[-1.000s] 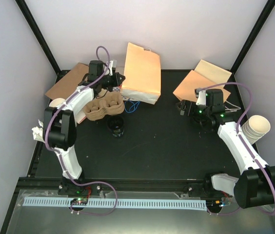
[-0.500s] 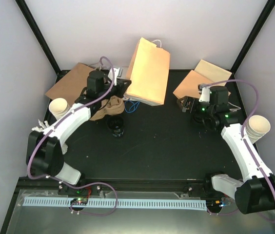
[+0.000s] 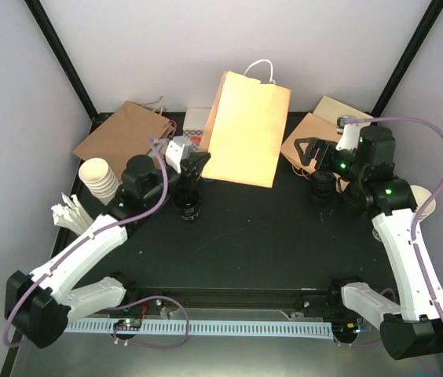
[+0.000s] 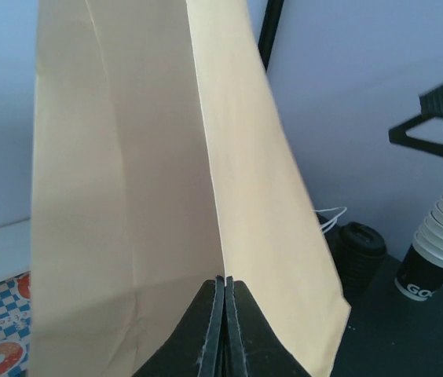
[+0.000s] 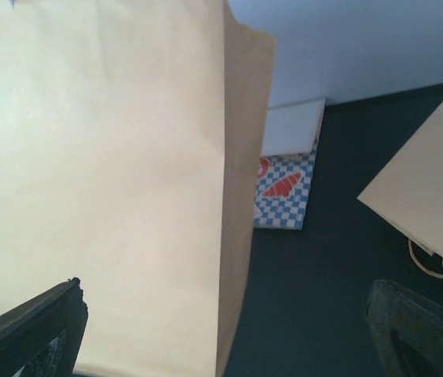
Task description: Pack the takeout coffee
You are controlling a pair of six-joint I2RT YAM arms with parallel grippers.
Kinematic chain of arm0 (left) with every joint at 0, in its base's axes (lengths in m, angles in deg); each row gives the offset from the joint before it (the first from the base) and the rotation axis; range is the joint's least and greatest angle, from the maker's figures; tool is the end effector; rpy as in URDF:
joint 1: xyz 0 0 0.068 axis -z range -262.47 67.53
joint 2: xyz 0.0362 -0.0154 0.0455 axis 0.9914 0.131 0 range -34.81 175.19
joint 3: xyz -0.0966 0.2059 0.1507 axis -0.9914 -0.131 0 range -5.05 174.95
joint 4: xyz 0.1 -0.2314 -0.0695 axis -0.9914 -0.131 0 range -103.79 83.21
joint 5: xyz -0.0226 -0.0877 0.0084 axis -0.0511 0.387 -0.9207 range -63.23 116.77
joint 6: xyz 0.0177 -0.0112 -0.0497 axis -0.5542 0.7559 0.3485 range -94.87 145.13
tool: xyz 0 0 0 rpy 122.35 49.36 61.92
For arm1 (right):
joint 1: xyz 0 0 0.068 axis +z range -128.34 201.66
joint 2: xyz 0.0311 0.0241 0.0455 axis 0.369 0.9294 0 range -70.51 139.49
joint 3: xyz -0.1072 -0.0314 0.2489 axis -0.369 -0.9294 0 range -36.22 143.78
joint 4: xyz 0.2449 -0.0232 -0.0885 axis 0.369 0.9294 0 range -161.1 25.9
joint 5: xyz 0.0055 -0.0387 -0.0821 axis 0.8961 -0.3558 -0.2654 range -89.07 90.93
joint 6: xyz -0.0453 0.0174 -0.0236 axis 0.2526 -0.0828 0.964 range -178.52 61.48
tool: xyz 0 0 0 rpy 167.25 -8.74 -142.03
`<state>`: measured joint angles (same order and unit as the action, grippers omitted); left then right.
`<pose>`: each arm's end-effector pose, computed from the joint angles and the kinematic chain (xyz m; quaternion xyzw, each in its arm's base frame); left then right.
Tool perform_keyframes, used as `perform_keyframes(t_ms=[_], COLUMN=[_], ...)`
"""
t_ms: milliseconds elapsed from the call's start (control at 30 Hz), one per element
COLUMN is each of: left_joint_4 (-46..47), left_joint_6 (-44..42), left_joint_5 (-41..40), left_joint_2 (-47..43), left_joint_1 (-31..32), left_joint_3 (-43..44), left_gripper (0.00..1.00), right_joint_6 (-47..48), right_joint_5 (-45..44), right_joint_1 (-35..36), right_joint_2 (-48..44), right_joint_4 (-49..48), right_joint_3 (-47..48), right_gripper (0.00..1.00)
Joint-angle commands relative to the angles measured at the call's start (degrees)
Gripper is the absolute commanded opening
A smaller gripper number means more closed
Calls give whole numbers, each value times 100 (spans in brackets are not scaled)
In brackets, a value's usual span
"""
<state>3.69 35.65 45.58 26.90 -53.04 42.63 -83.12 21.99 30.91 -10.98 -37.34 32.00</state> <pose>0.2162 -0.1351 0.3381 0.2285 0.6908 -0.3427 0.5943 0.2115 0.0475 0.3919 0.0135 0.8352 0.3012 0.4600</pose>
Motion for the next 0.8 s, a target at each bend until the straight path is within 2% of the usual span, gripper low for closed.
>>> perform_keyframes(t_ms=[0, 233, 467, 633, 767], left_joint_4=[428, 1265, 1666, 2040, 1943], left_joint_6=[-346, -926, -1485, -2188, -2601], left_joint_5=[-480, -797, -1314, -1240, -961], left_joint_2=[-612, -1452, -1853, -1983, -1958], left_joint_1=[380, 1045, 1835, 2274, 2313], left_joint_3=[-423, -1707, -2520, -2980, -3098], left_gripper=[2, 2, 2, 2, 2], right_joint_6=[-179, -467, -474, -398, -239], right_joint_5=[-159, -1020, -1023, -1034, -1146], right_joint_1=[21, 20, 25, 24, 21], right_joint_2=[-164, -542, -1235, -1308, -1249], right_joint_4=[495, 924, 602, 927, 1186], right_joint_3=[524, 1007, 700, 780, 900], right_gripper=[100, 100, 100, 100, 100])
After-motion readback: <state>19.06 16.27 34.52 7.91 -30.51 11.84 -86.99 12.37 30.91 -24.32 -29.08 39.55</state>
